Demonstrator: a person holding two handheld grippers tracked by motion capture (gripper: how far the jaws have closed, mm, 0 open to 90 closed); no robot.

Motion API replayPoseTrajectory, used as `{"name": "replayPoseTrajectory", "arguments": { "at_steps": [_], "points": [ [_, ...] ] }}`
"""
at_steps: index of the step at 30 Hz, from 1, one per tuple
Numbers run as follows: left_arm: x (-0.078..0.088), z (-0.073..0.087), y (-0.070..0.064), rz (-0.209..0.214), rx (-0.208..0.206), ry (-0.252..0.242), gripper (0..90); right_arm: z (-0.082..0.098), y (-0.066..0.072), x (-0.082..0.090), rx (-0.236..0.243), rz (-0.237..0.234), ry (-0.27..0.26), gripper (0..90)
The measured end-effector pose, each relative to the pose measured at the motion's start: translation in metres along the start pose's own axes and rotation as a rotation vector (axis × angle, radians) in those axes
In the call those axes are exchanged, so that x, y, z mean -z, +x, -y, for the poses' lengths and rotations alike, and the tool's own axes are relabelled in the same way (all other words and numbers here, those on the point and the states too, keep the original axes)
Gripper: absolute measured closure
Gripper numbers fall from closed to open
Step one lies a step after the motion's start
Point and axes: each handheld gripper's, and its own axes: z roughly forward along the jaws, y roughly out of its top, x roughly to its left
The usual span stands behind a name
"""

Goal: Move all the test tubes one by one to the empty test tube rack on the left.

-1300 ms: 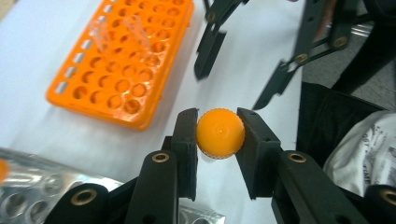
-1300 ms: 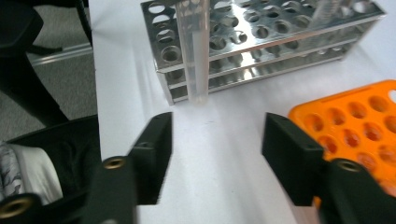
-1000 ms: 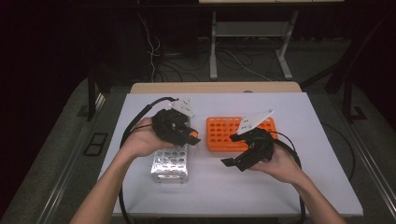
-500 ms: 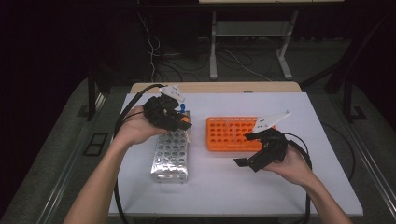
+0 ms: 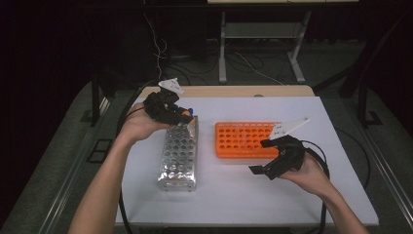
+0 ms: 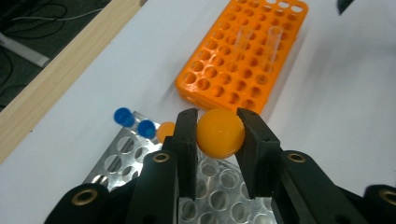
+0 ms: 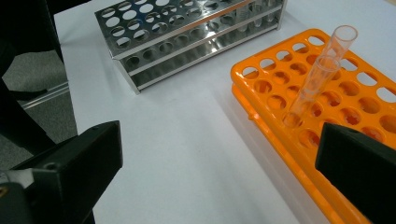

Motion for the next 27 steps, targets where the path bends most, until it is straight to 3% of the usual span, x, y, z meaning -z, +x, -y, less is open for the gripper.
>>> {"name": "replayPoseTrajectory", "arguments": {
  "at_steps": [8,27],
  "points": [
    [-0.009,0.007,0.009,-0.013,0.038,-0.008,68.9,0.005,-0.002,0.000,-0.006,0.003,-0.006,0.3],
    [-0.044,0.022,0.015,-0.001,0.059,0.018,68.9,0.013,-0.005,-0.001,-0.019,-0.001,-0.013,0.3]
  ]
}}
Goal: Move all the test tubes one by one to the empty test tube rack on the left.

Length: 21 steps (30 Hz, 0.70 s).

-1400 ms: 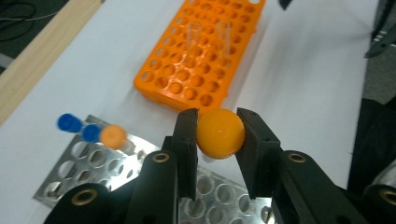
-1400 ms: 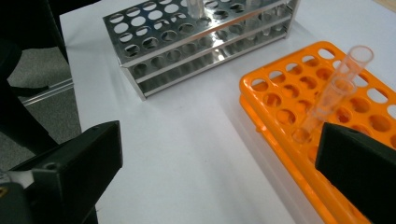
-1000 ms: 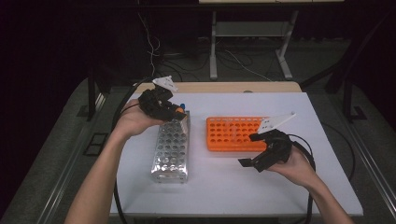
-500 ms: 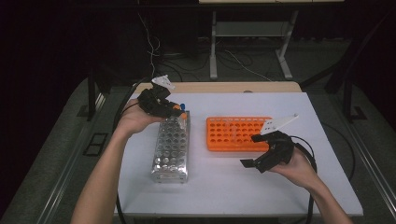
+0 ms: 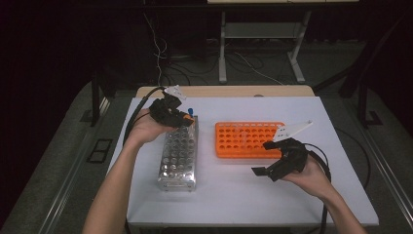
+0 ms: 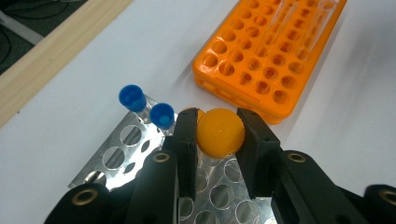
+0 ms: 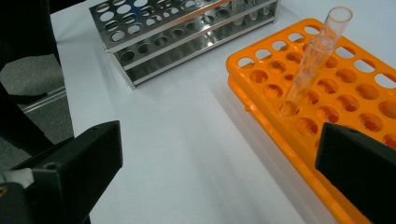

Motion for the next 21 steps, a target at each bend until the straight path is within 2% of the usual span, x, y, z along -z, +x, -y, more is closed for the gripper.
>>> {"name": "replayPoseTrajectory", "arguments": {
  "at_steps": [8,14,18,21],
  "points": [
    [-0.012,0.007,0.000,0.011,0.014,0.016,68.7,0.000,-0.004,-0.002,-0.006,0.001,0.000,0.3],
    [-0.017,0.013,0.001,0.033,0.065,0.003,67.0,-0.001,-0.012,-0.005,-0.027,0.001,0.002,0.3],
    [-0.017,0.015,0.000,0.073,0.091,0.005,55.5,-0.001,-0.018,-0.010,-0.040,0.001,0.007,0.3],
    [-0.016,0.015,-0.002,0.081,0.107,0.001,47.6,-0.002,-0.023,-0.013,-0.052,0.002,0.010,0.3]
  ]
}}
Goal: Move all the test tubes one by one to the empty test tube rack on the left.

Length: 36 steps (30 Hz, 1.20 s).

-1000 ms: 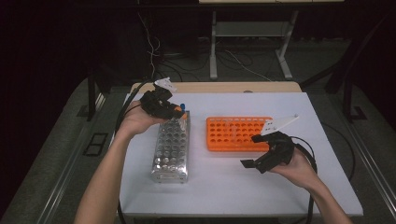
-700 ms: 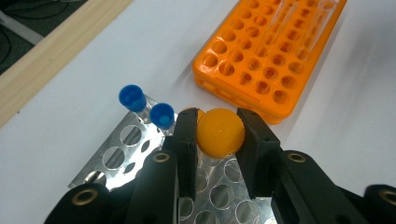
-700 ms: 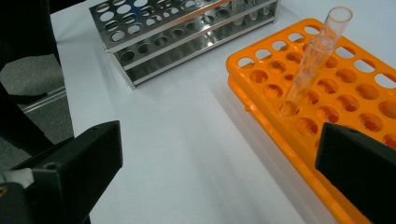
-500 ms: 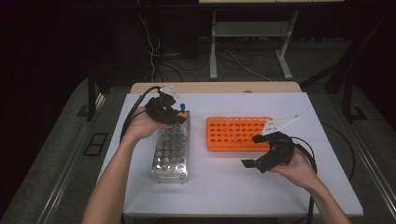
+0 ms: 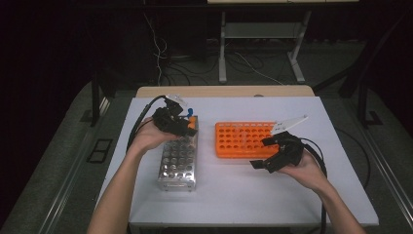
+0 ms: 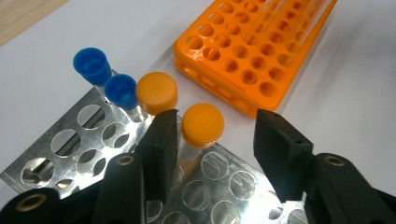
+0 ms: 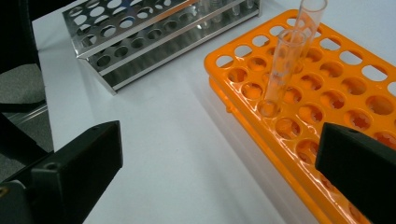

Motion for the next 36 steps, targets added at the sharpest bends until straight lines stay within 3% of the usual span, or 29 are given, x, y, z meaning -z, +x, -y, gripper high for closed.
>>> {"name": "replayPoseTrajectory", "arguments": {
  "at_steps": [9,23,27,28,36],
  "points": [
    [0.014,0.003,-0.013,0.031,0.014,-0.039,27.6,-0.003,-0.014,-0.012,-0.033,0.001,0.015,0.3],
    [0.032,0.012,-0.042,0.033,-0.011,-0.088,8.9,-0.014,-0.032,-0.033,-0.054,0.016,0.043,0.4],
    [0.033,0.015,-0.049,0.033,-0.007,-0.091,2.1,-0.015,-0.036,-0.038,-0.043,0.020,0.058,10.1],
    [0.034,0.016,-0.050,0.028,-0.008,-0.089,0.0,-0.016,-0.038,-0.039,-0.037,0.015,0.063,18.5],
    [0.038,0.025,-0.058,0.033,-0.005,-0.114,0.0,-0.019,-0.042,-0.047,-0.001,0.021,0.058,39.1]
  ]
}}
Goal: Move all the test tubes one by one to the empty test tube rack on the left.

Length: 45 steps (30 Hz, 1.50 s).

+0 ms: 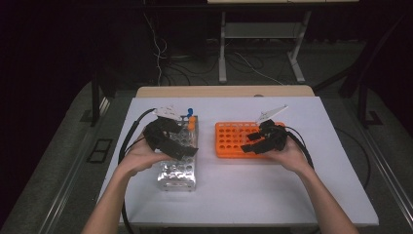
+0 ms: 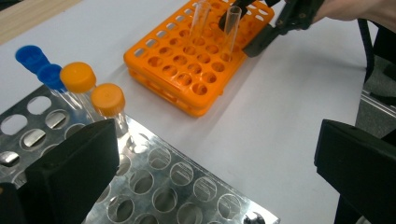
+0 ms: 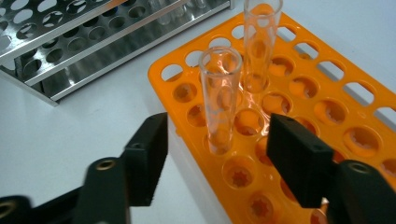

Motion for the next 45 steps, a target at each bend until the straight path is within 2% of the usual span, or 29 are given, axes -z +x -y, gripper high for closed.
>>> {"name": "replayPoseTrajectory", "arguments": {
  "at_steps": [7,12,21,27,34,45],
  "points": [
    [-0.002,0.006,-0.001,-0.006,-0.002,-0.004,0.0,-0.002,0.000,-0.010,0.021,0.000,0.004,55.3],
    [-0.002,0.007,-0.002,-0.005,-0.005,-0.005,0.0,-0.002,0.001,-0.015,0.034,0.021,0.007,73.7],
    [-0.004,0.006,-0.004,-0.003,-0.020,-0.001,0.0,-0.006,0.004,-0.011,0.048,0.046,0.019,74.8],
    [-0.003,0.004,-0.005,-0.004,-0.022,-0.006,0.0,-0.012,0.007,0.000,0.054,0.052,0.001,74.9],
    [-0.002,0.002,-0.006,-0.006,-0.024,-0.009,0.0,-0.022,0.014,0.014,0.079,0.063,0.000,74.8],
    [-0.003,-0.004,-0.011,0.002,-0.048,0.000,0.0,-0.029,0.032,0.035,0.109,0.046,-0.016,74.8]
  ]
}}
